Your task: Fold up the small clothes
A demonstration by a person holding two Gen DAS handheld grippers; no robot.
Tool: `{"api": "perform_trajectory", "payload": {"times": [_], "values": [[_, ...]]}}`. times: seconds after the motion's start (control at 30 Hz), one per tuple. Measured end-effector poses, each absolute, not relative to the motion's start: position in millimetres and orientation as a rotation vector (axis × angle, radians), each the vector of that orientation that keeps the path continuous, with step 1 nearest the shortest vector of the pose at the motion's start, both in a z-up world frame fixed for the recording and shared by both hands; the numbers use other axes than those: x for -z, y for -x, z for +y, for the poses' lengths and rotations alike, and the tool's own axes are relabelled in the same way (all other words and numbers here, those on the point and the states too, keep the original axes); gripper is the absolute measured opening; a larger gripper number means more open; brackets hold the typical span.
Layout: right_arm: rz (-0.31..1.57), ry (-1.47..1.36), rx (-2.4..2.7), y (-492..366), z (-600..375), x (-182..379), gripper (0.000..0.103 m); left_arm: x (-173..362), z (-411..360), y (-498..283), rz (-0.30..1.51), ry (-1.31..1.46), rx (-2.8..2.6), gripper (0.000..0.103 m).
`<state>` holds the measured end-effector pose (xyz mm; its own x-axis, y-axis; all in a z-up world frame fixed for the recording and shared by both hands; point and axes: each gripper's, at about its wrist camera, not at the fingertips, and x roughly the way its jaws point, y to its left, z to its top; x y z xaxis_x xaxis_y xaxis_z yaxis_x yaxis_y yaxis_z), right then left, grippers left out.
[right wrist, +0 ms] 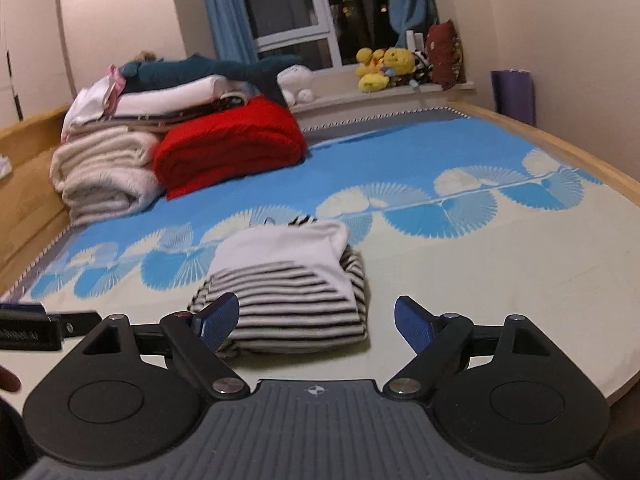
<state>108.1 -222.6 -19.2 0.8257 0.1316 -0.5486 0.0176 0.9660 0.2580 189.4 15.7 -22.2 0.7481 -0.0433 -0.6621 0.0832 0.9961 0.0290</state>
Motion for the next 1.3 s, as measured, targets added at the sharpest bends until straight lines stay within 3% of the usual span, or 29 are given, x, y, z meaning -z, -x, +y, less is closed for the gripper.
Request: {"api": "perform_trajectory", "payload": {"times": [0.23,0.3,1.3], "values": [[0.613,-0.191,-0.058,-113.2,-201.8,26.2,0.086,64.9,23.3,-181.8,0.647,-0.018,0.068,0.102],[0.624,-0.175,-0.067,-119.0,-194.3,29.9,0.086,76.1,22.3,-192.7,0.737,-0.014,0.035,0.102],[0.677,-0.103,-0.098,-146.1,-163.1,52.5,0.086,87.6,12.2,-213.4,0.734,0.039,0.053,0.102]]}}
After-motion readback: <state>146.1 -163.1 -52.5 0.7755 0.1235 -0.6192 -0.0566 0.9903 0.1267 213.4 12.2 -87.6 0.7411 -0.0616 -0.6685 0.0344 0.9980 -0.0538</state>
